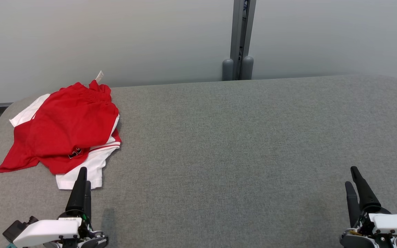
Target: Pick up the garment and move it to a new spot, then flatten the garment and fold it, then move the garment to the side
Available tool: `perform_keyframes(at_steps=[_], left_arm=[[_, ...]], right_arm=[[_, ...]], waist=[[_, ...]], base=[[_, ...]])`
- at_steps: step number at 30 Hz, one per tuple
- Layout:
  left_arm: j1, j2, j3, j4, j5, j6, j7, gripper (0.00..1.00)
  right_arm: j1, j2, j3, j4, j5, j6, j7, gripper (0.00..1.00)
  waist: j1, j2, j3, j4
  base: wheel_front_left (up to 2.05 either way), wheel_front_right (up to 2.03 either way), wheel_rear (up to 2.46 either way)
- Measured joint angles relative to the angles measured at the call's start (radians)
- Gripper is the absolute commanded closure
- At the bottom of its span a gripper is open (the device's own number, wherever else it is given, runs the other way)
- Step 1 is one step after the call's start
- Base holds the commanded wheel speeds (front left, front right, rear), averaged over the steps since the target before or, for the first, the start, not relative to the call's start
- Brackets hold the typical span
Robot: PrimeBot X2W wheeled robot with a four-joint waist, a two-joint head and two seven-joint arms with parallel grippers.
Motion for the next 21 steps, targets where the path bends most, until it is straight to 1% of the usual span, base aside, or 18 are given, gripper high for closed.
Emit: perform_keyframes(at_steps=[11,21], left_arm=[[0.000,0.003,-0.039,-0.063,0.168,0.034,-0.056,0.00],[0.000,0.004,-0.082,-0.112,0.367,0.065,-0.099,0.00]], right_arm=[[0.007,-0.002,0.001,-0.048,-0.164,0.000,-0.054,0.00],[0.011,-0.003,0.005,-0.110,-0.349,0.000,-0.099,0.00]], waist=[[0.0001,0.0000,0.001,0.001],[0.0000,0.0000,0.002,0.003]], base=[[0.00,0.00,0.00],[0.00,0.00,0.00]])
